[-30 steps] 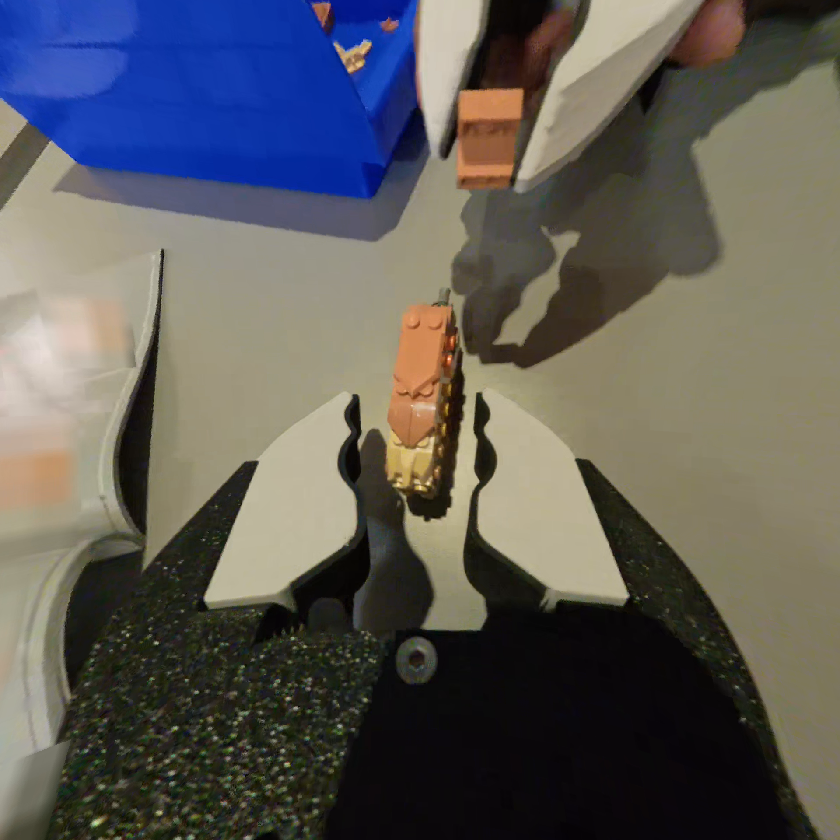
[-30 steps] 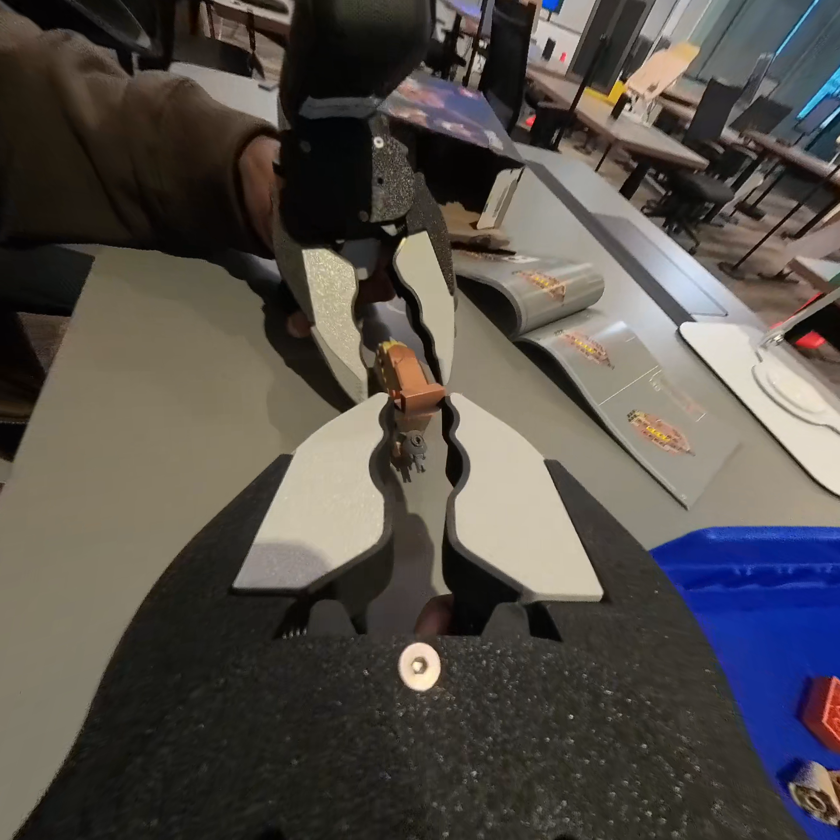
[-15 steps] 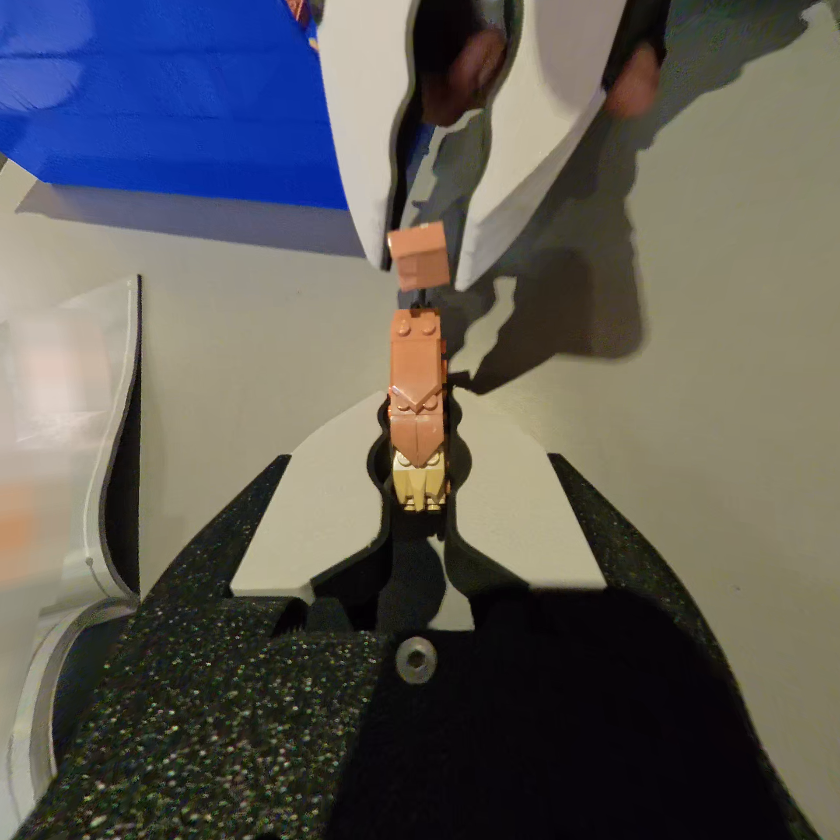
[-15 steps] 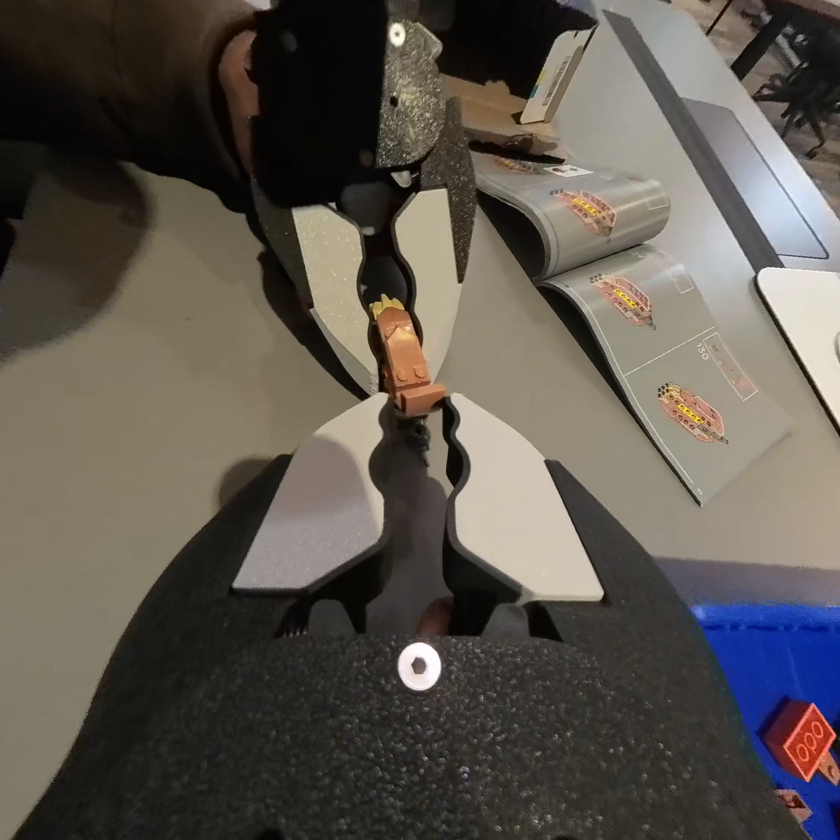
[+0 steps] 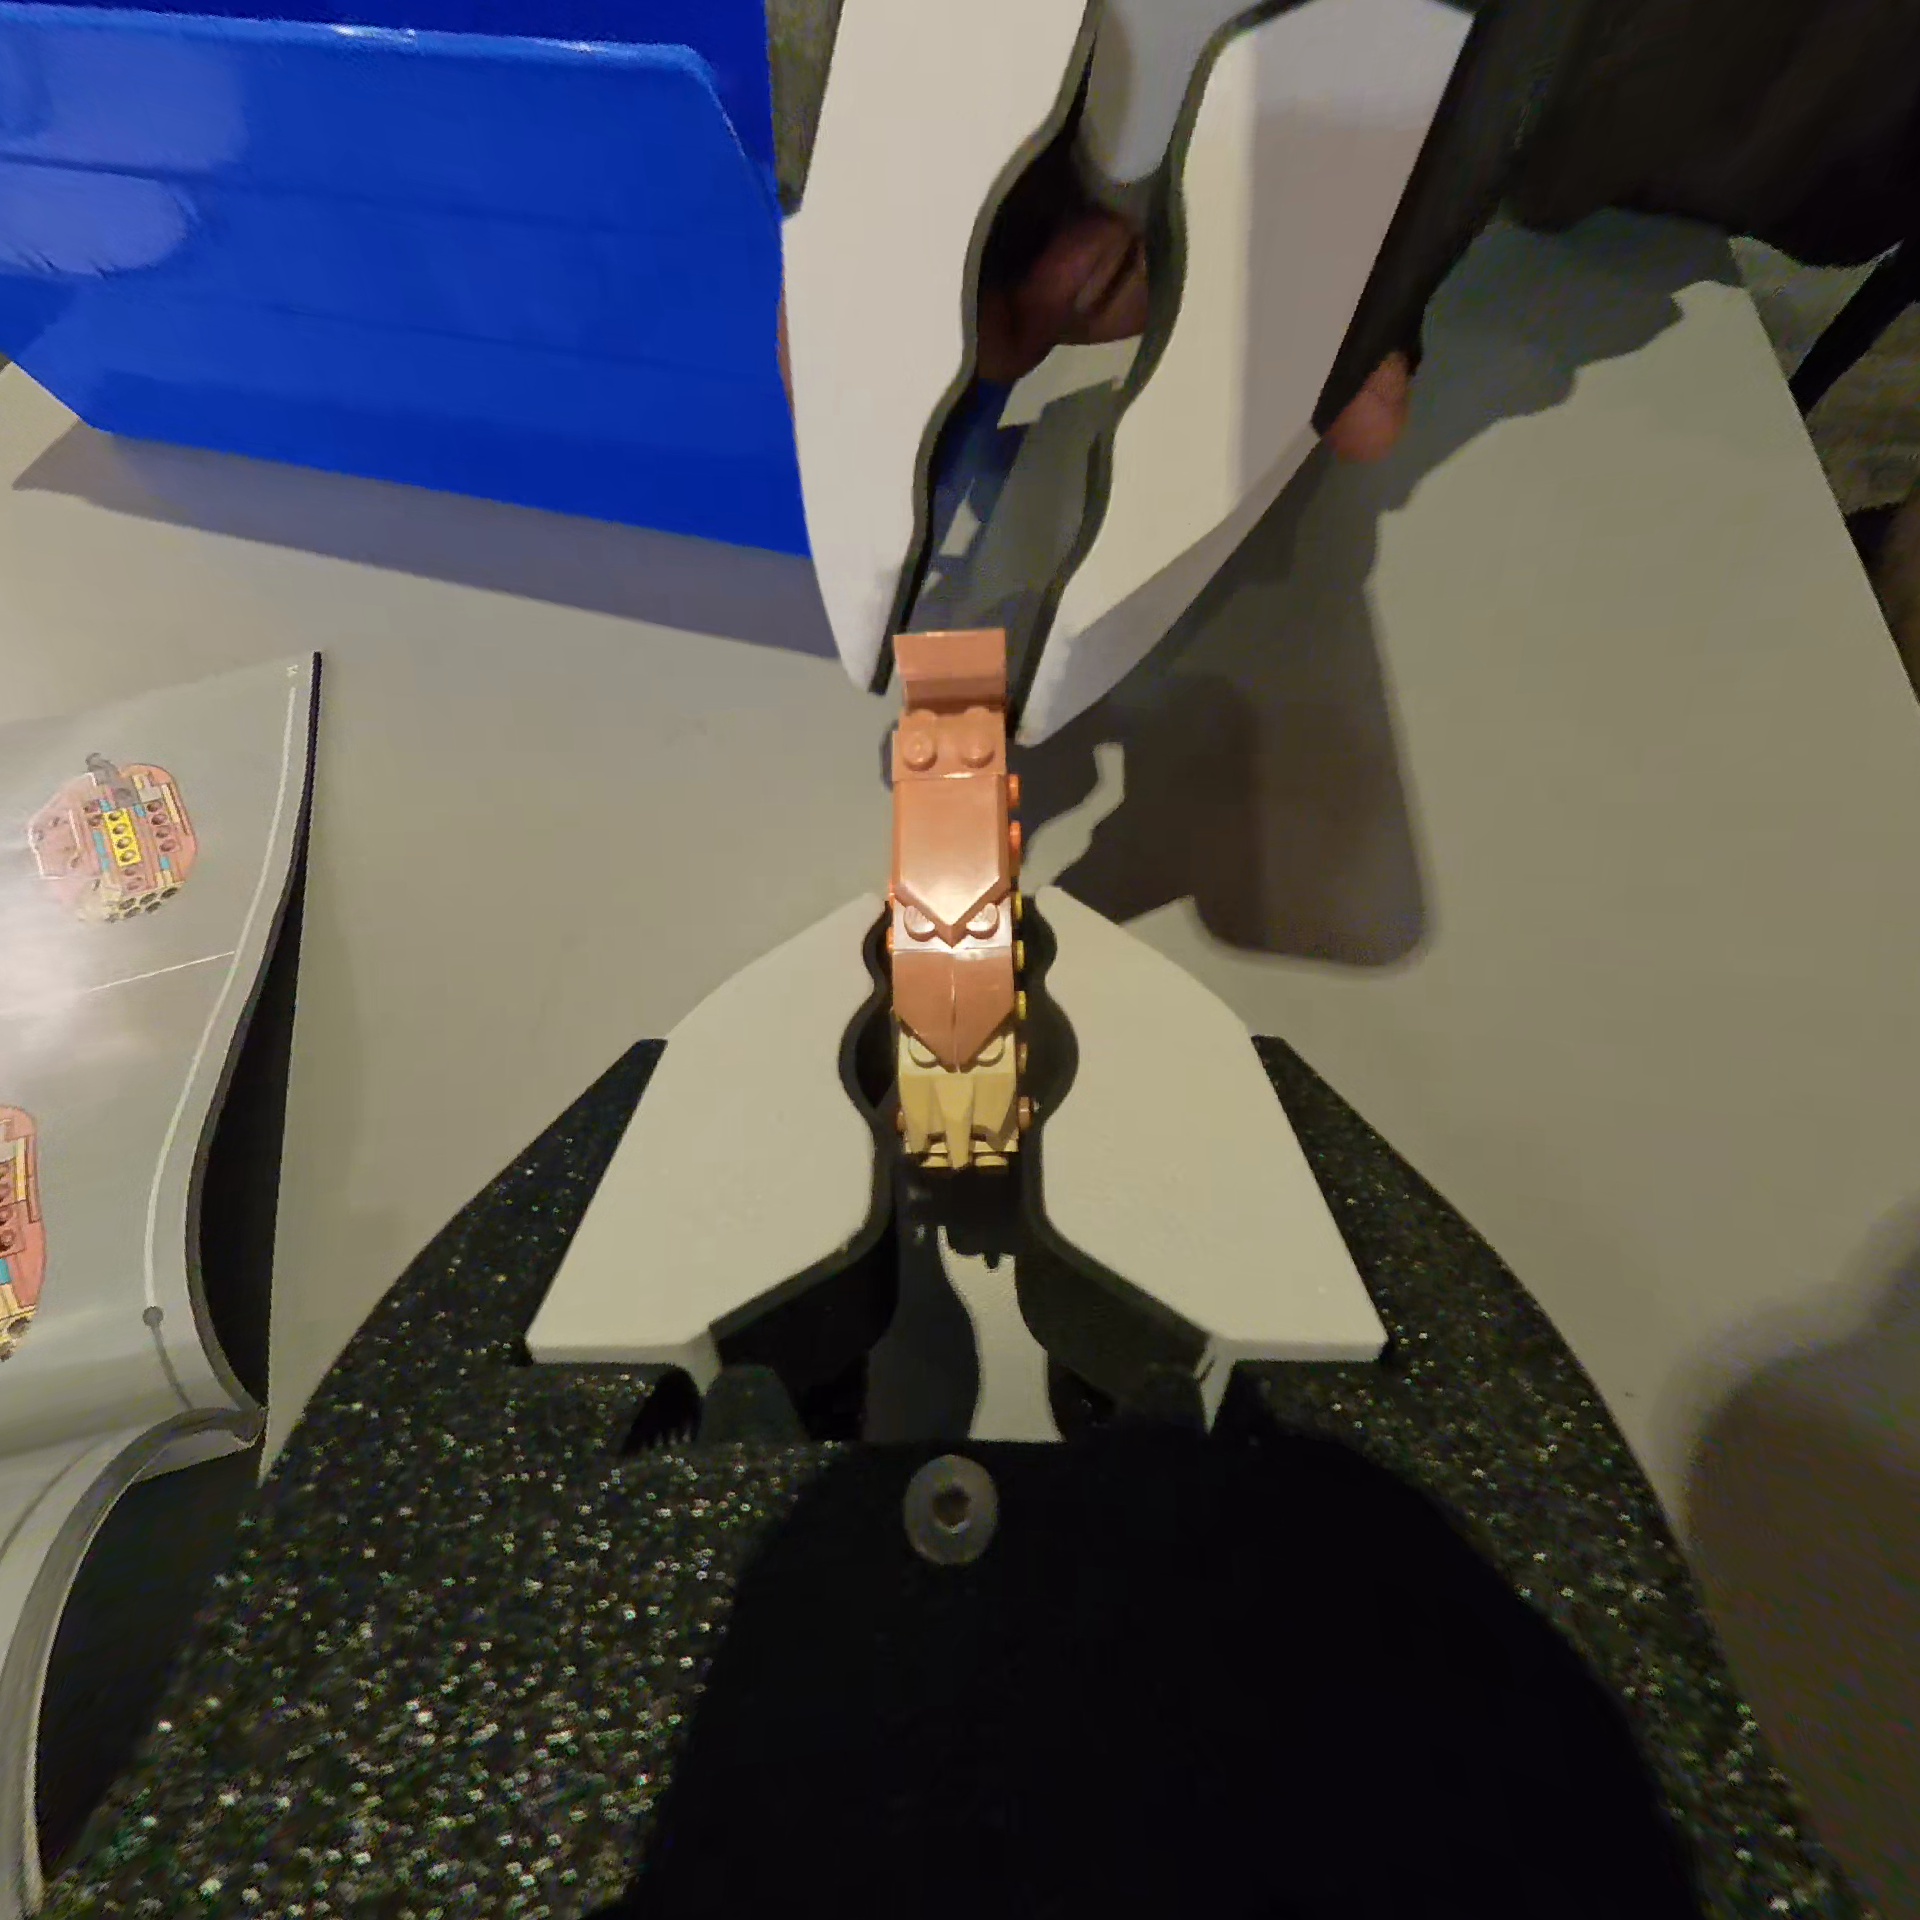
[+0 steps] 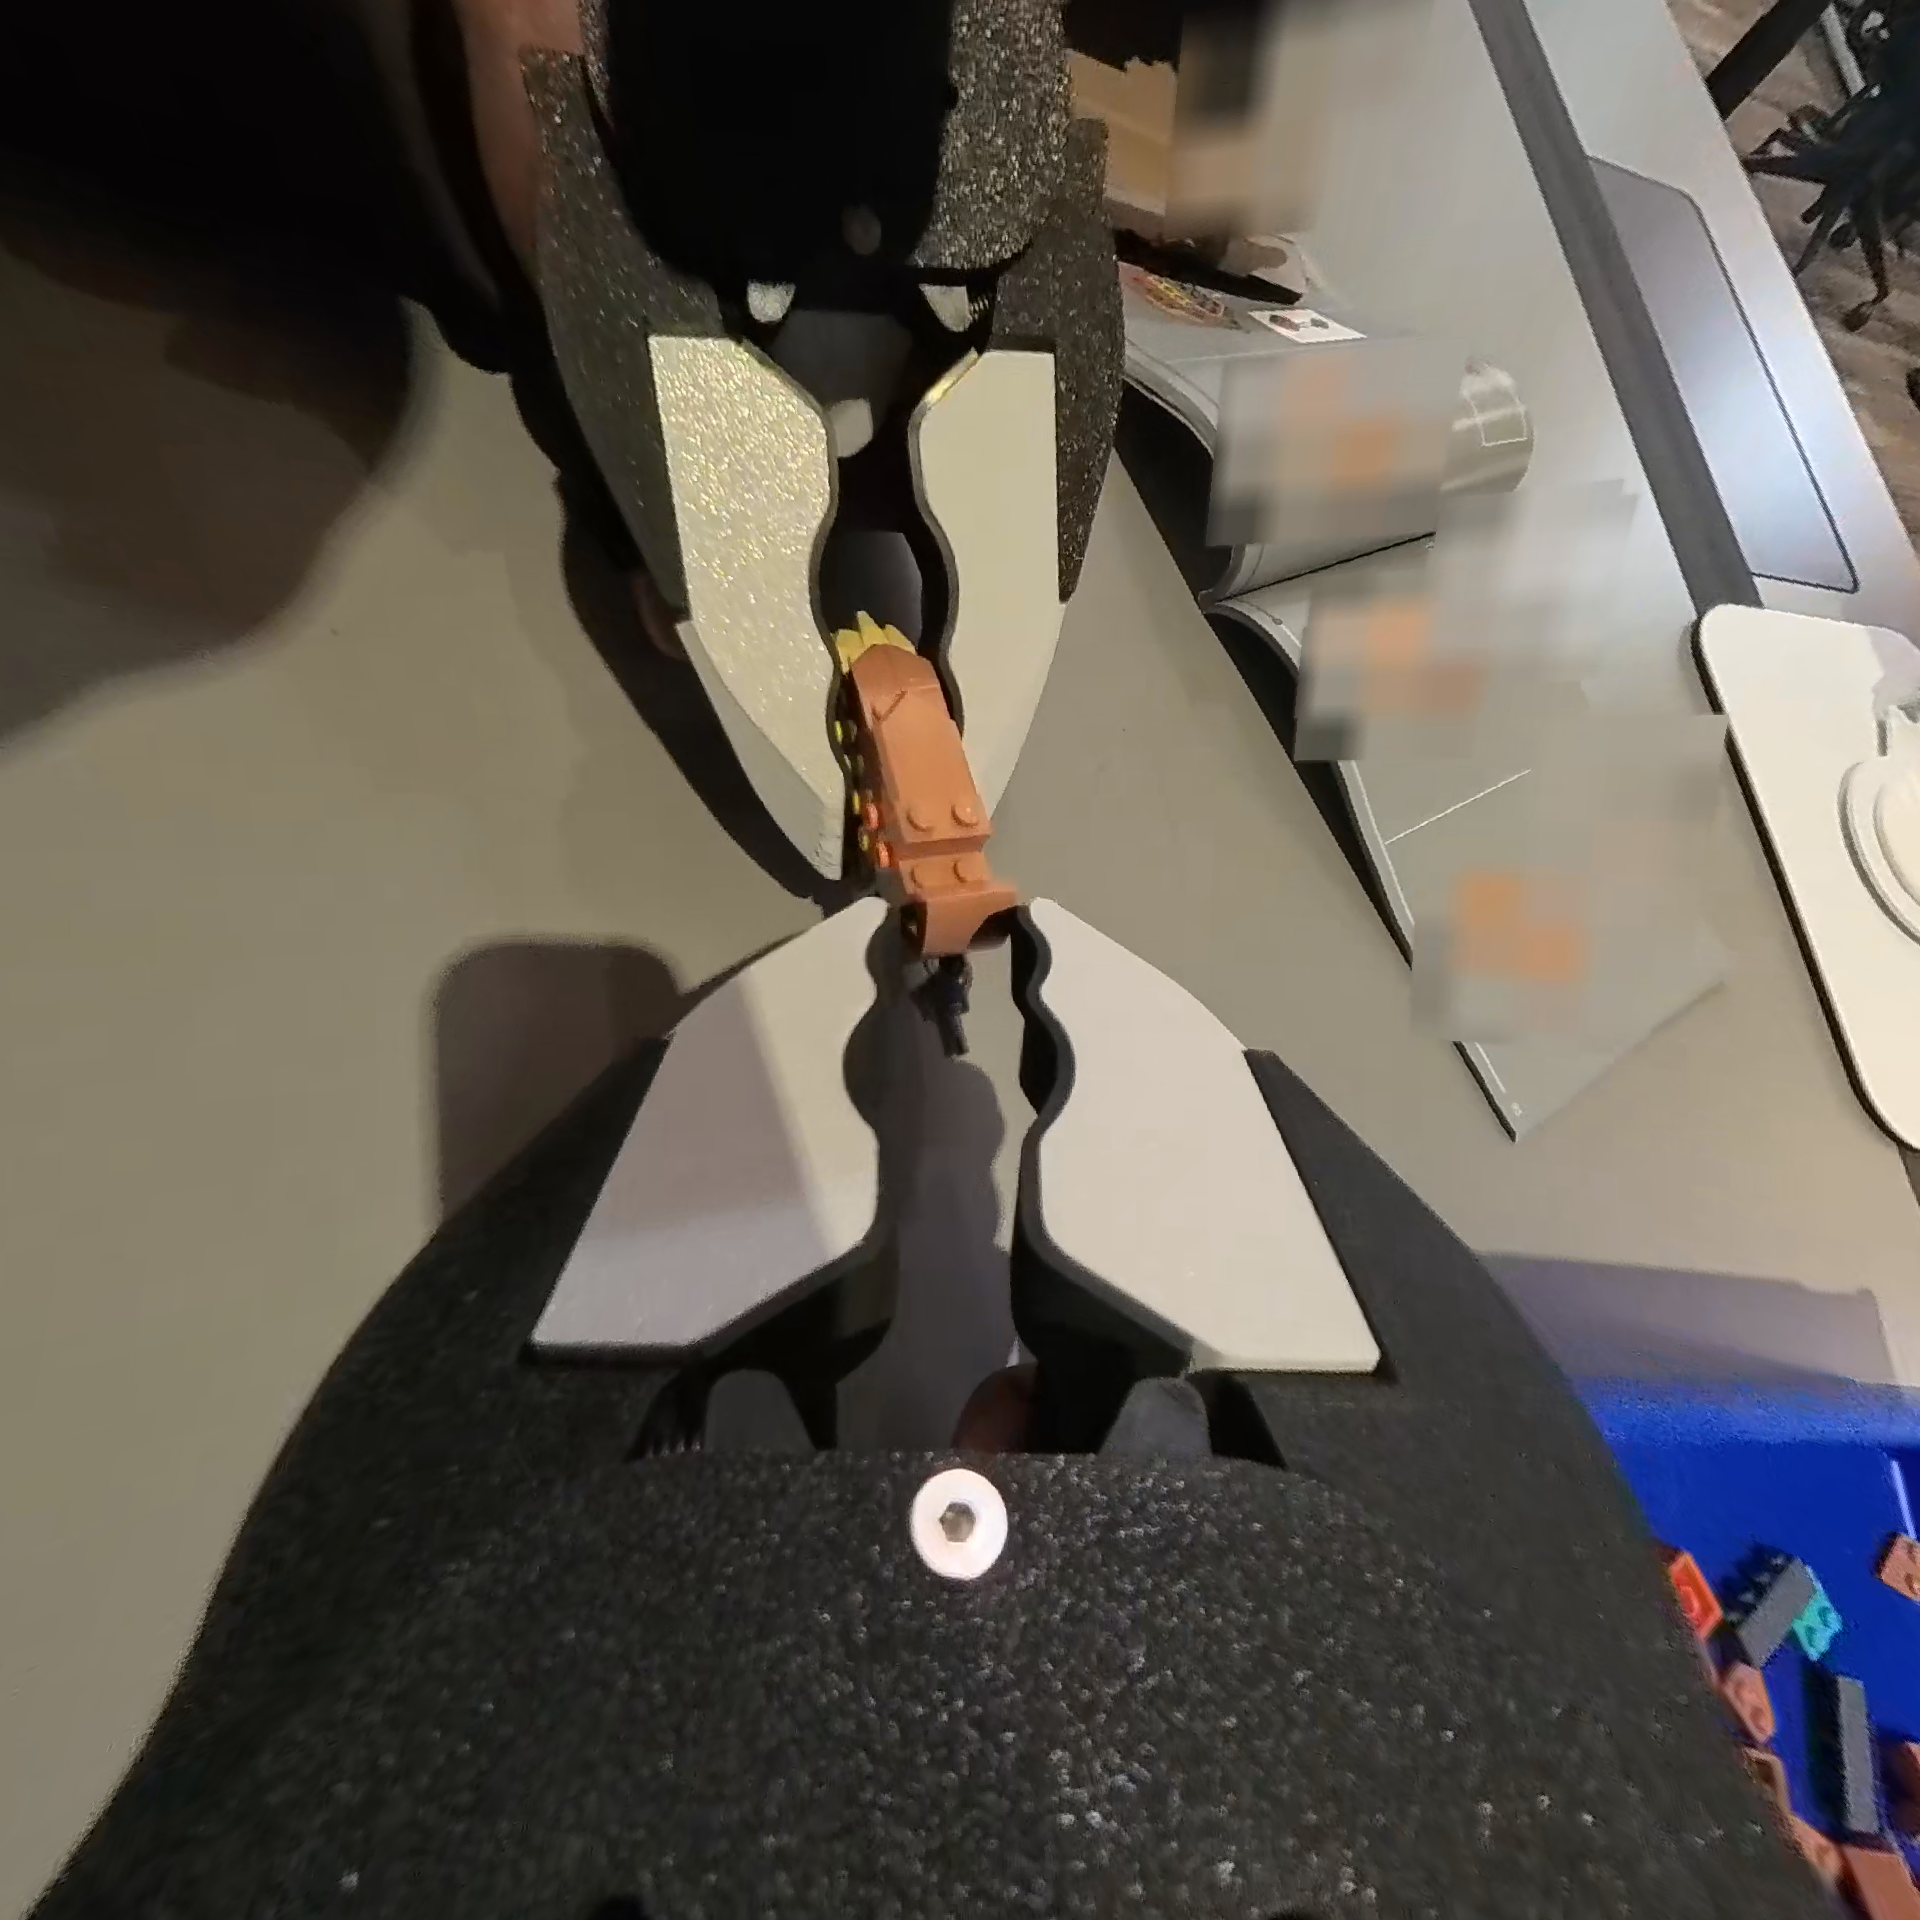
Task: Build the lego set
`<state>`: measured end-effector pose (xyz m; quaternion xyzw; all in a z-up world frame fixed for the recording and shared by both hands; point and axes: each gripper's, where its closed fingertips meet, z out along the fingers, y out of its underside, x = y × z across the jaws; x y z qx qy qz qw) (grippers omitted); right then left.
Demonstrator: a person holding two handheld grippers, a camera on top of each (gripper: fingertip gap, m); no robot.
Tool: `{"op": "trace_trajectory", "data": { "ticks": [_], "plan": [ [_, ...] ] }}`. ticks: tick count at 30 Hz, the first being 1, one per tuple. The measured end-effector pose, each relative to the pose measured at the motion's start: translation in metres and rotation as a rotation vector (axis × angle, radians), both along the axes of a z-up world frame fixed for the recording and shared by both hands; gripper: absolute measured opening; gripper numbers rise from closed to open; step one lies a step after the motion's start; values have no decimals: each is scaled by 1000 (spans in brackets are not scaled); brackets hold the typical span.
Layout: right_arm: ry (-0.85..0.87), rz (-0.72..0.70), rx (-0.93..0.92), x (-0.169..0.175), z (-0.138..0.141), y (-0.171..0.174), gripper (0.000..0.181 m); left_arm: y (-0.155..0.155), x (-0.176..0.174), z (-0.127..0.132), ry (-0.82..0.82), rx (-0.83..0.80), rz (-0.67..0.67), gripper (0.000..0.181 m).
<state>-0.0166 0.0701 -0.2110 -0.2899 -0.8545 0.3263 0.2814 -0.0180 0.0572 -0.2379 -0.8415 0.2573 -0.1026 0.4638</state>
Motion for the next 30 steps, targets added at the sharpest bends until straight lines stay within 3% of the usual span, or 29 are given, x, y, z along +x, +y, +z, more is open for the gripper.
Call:
{"op": "trace_trajectory", "data": {
  "ticks": [11, 30],
  "plan": [
    [-25, 17, 48, -3, 3, -7, 17, -1, -1, 1, -4, 9, 6, 21],
    [-109, 74, -76, -2, 13, -17, 18, -7, 3, 13, -100, 48, -65, 22]
  ]
}}
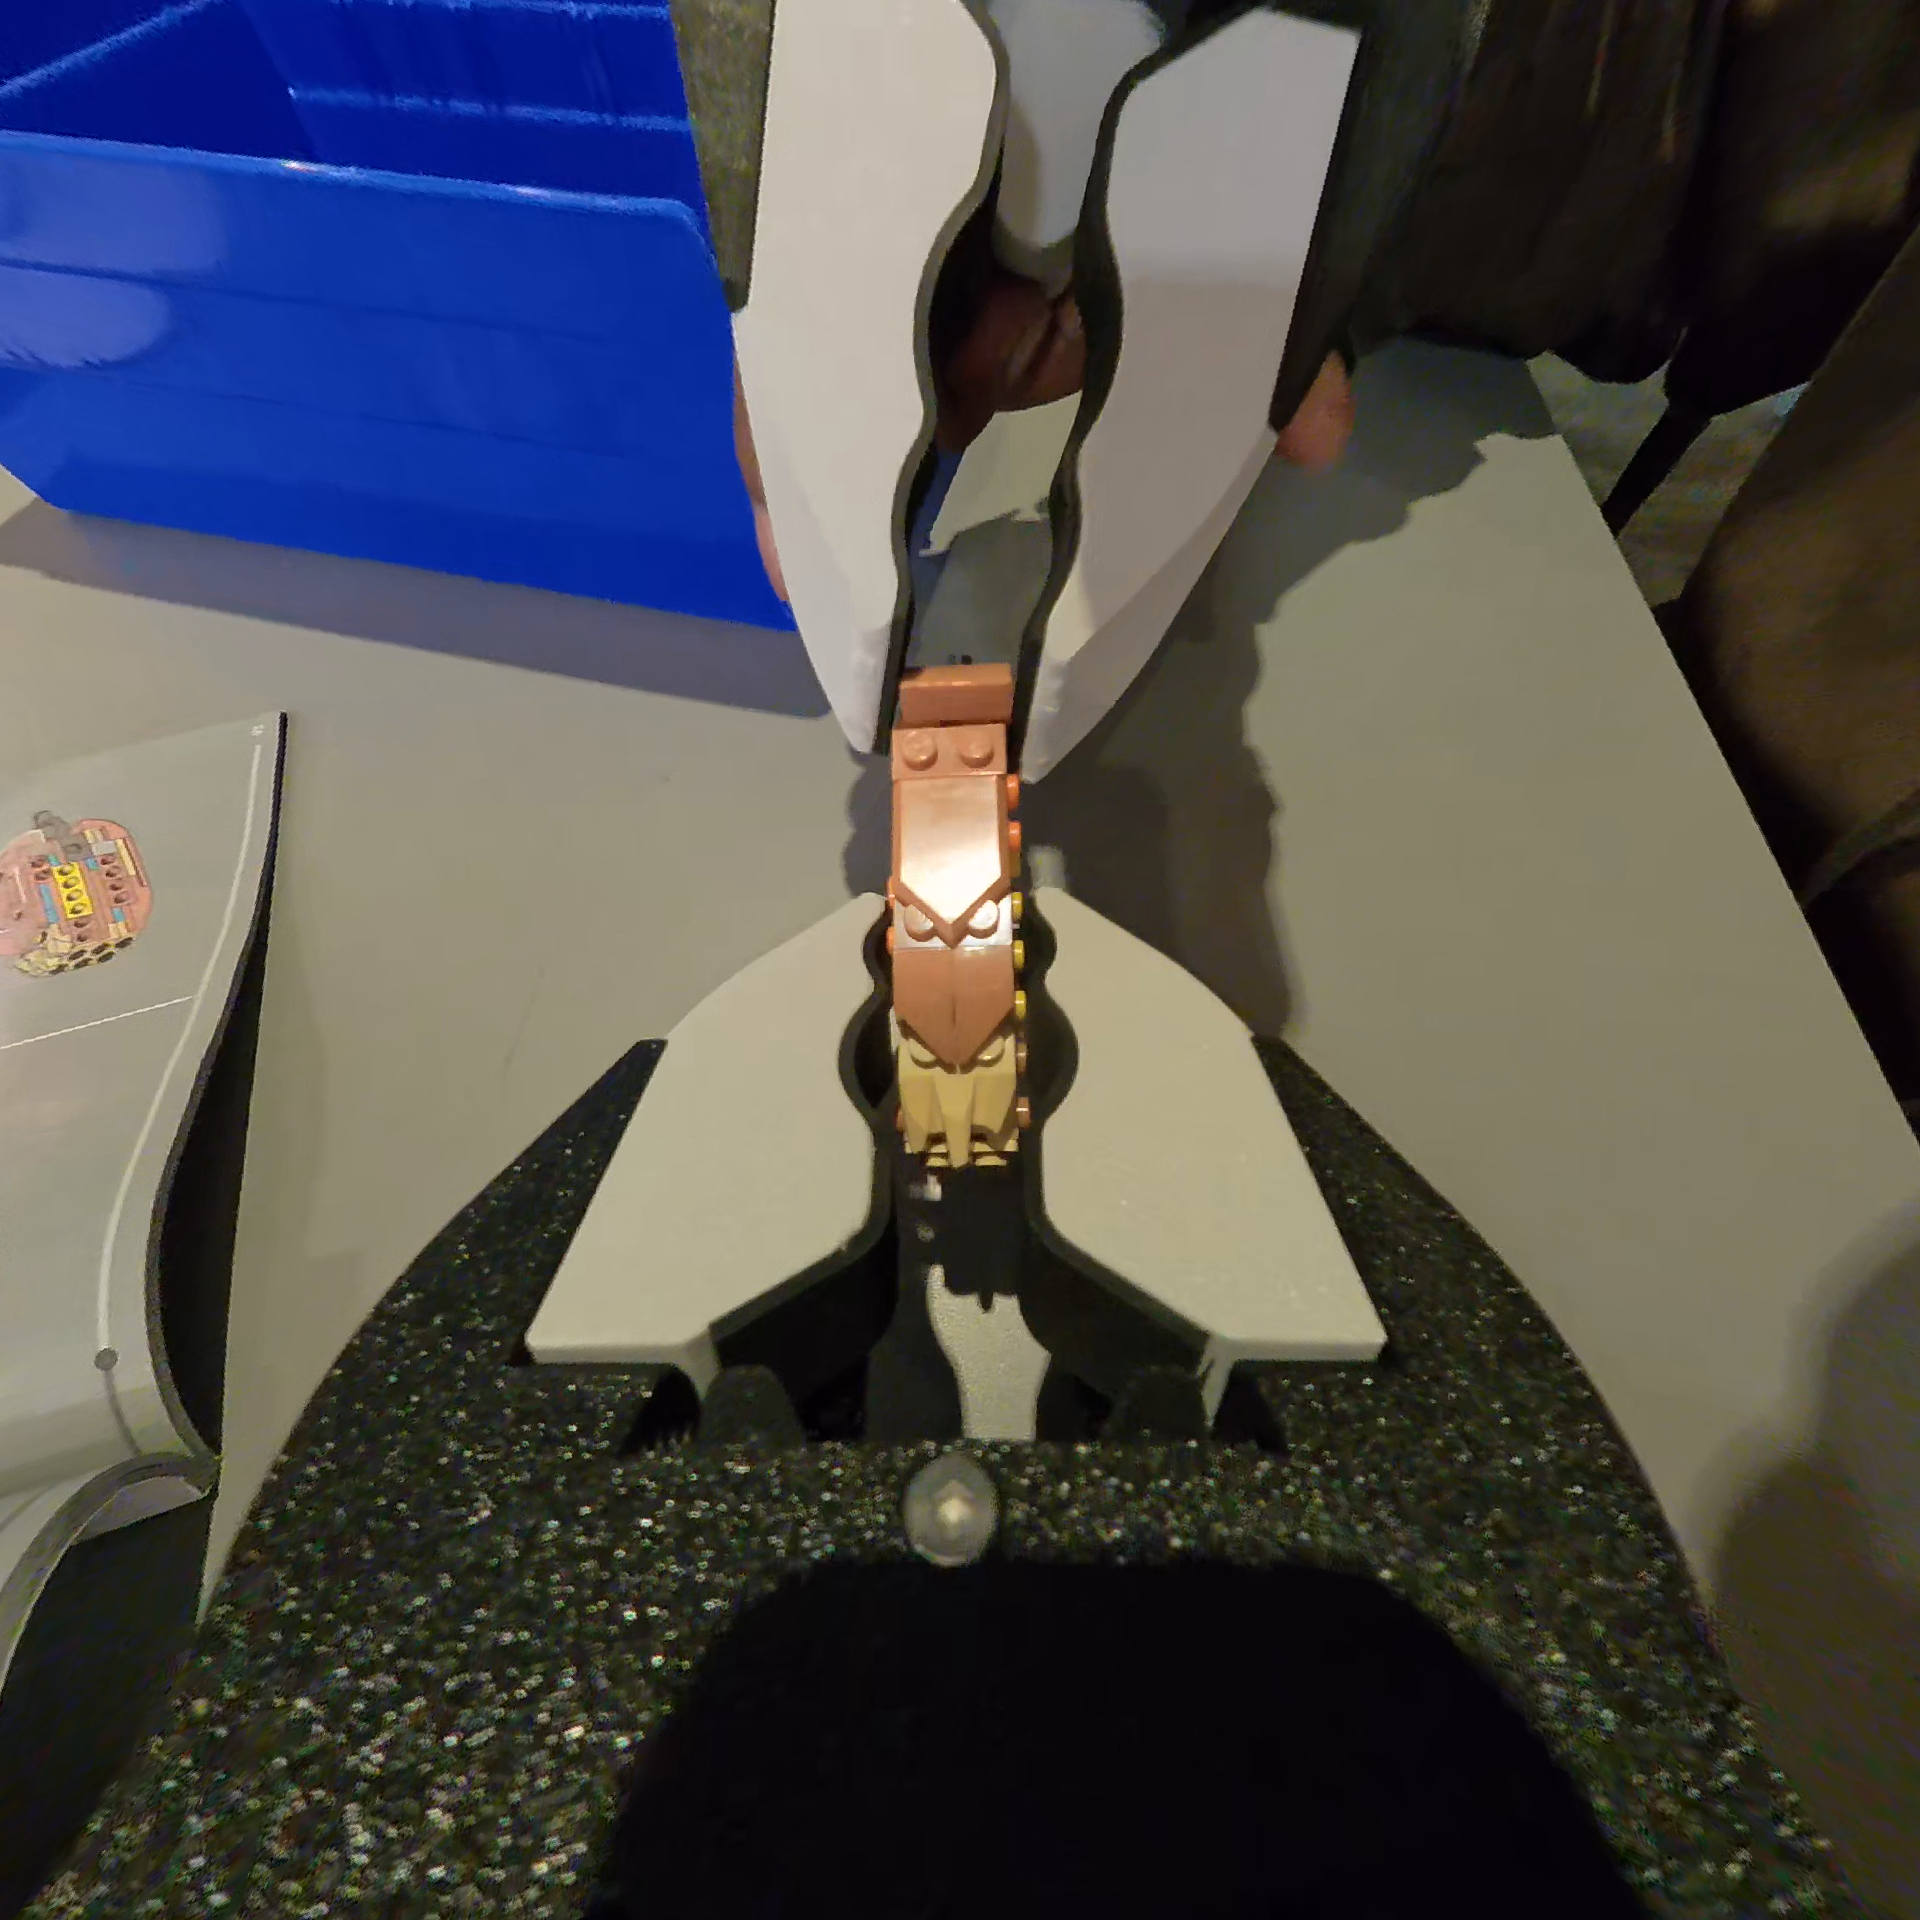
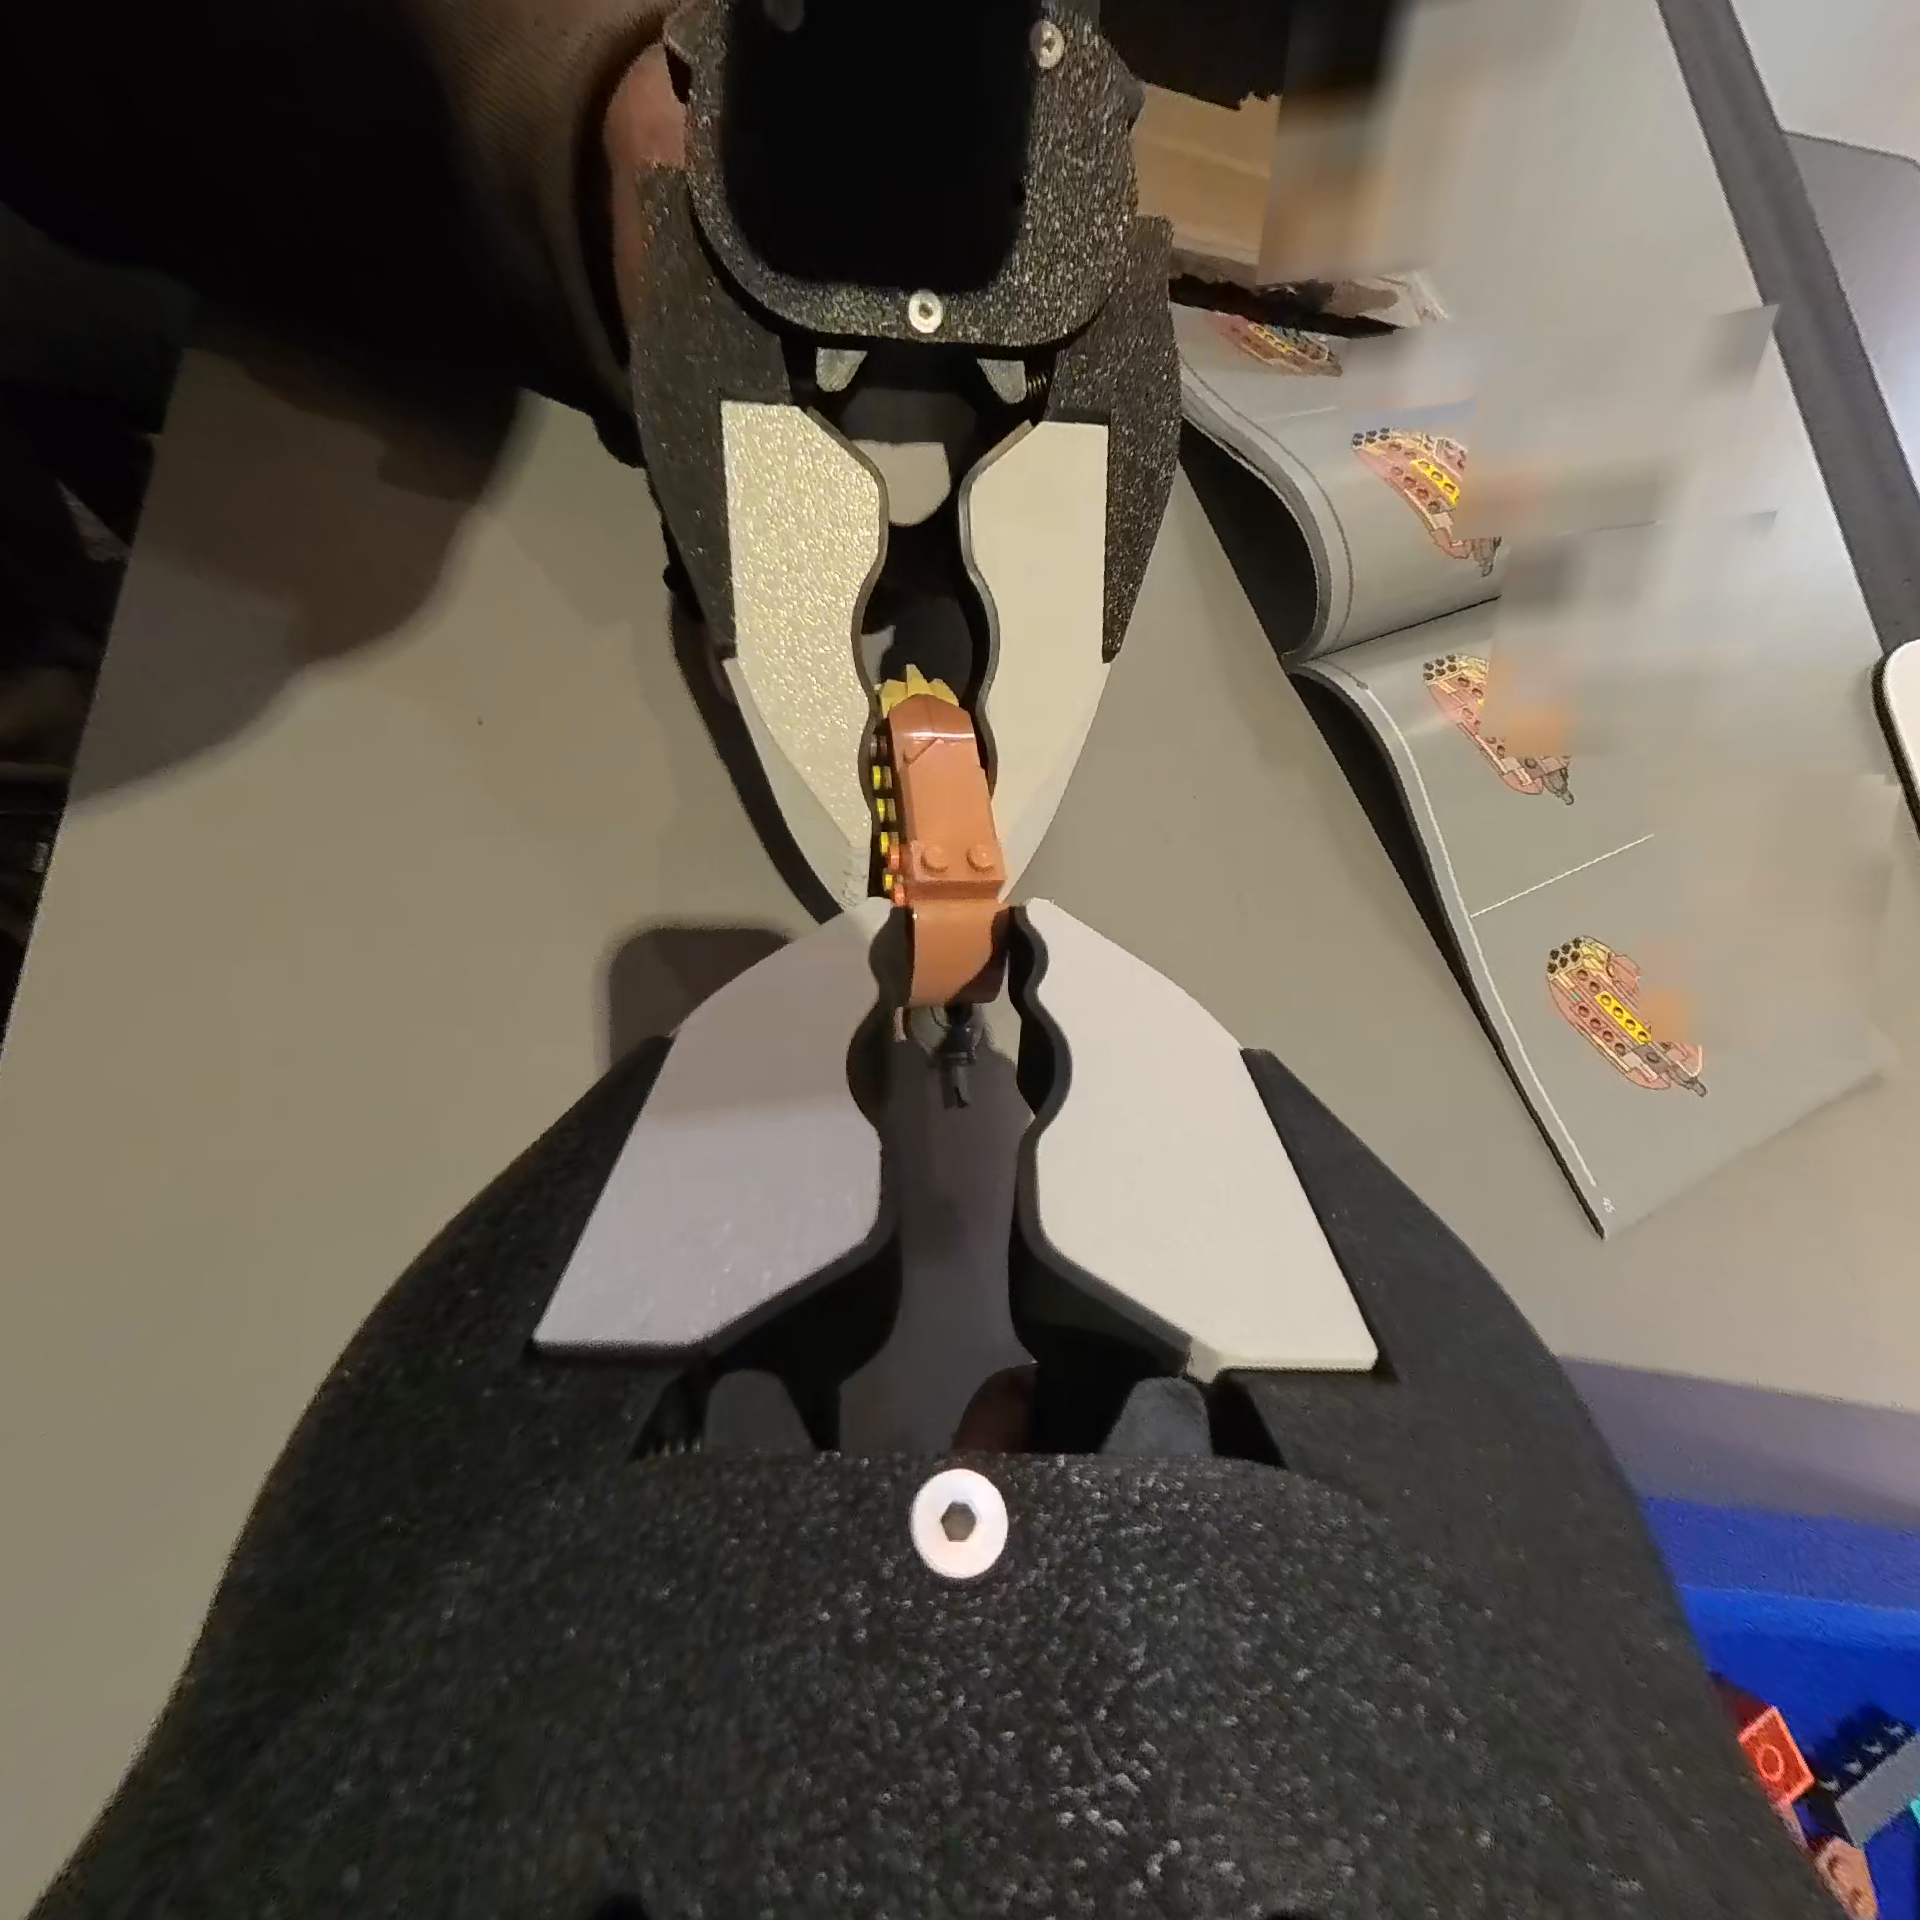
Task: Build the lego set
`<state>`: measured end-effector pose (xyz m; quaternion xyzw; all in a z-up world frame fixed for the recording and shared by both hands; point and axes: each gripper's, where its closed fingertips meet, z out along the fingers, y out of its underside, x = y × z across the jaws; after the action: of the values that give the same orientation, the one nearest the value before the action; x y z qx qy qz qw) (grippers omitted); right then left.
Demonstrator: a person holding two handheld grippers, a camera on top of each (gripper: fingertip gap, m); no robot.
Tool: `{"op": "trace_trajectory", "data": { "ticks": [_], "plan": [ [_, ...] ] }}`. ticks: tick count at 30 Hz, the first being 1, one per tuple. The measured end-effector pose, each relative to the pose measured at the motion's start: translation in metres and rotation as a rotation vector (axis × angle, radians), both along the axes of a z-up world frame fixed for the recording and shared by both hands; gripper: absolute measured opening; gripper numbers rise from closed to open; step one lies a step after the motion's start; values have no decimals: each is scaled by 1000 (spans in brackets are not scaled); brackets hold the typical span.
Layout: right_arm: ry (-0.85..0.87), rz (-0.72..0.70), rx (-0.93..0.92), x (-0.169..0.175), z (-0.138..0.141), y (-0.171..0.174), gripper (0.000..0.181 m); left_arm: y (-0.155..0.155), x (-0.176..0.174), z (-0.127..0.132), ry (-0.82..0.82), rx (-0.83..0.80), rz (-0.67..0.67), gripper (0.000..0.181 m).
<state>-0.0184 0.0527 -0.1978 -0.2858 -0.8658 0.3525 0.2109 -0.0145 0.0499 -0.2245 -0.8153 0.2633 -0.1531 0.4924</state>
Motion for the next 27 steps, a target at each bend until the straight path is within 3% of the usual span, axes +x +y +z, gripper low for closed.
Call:
{"op": "trace_trajectory", "data": {
  "ticks": [12, 27],
  "plan": [
    [-29, 32, -11, 2, -2, -1, 21, -2, 2, -1, 12, -1, -17, 22],
    [18, 1, -81, 10, 7, 6, 42, -2, 0, 5, -36, 18, -9, 22]
  ]
}}
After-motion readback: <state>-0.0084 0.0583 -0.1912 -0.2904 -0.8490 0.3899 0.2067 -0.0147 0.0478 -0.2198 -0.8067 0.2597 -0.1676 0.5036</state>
